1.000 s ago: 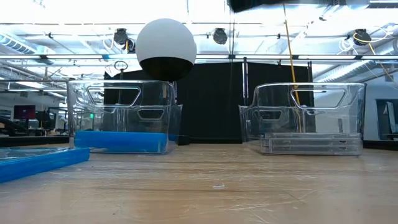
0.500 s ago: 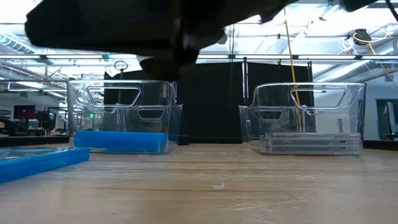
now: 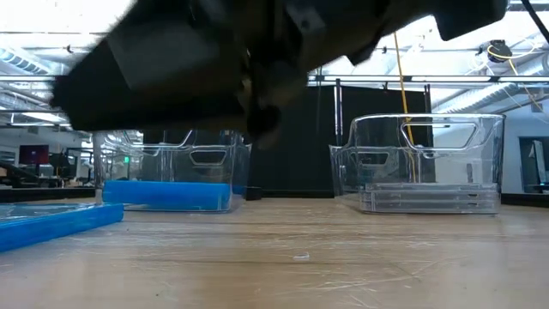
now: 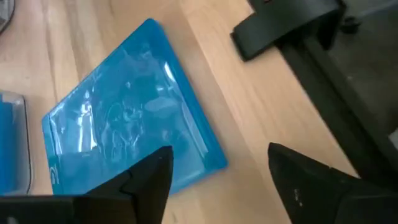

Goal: Pick & place jewel cases by type
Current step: Put the blue CD case into the left transparent bin

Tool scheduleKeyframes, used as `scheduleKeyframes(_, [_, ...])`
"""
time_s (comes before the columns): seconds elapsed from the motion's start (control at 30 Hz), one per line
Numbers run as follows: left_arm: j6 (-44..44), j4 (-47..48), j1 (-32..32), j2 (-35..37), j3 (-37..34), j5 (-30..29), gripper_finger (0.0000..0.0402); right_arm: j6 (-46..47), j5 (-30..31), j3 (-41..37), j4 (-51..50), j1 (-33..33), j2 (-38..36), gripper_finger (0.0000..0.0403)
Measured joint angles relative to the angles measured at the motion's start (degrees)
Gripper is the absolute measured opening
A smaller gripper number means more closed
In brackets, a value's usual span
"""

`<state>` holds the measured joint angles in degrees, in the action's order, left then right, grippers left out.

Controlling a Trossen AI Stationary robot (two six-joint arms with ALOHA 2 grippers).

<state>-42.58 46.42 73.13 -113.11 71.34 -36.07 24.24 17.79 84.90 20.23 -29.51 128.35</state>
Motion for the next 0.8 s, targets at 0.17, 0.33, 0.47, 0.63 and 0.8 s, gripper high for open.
scheduleKeyframes(0.17, [1.08,0.76,-1.01,-2.24,0.17,-1.08,0.0279,5.13,3.33,-0.02,-6.11,0.14,0.06,0.0022])
scheduleKeyframes(0.33, [1.89,2.19,-2.37,-2.33,0.15,0.72,0.0271,6.88,2.41,-0.09,-5.2,0.43,2.54,0.0003])
scheduleKeyframes(0.47, [2.2,4.04,-2.42,-2.33,0.08,1.31,0.0253,8.2,1.39,-0.01,-3.89,0.77,4.05,0.0007])
scheduleKeyframes(0.63, [-0.35,5.56,-1.21,-1.01,-0.09,1.33,0.0242,8.12,1.58,0.02,-3.74,0.78,4.52,0.0002])
scheduleKeyframes(0.8, [-9.47,10.1,-0.48,-0.36,-0.07,3.57,0.0242,6.35,1.63,0.0,-2.53,0.8,4.63,0.0003])
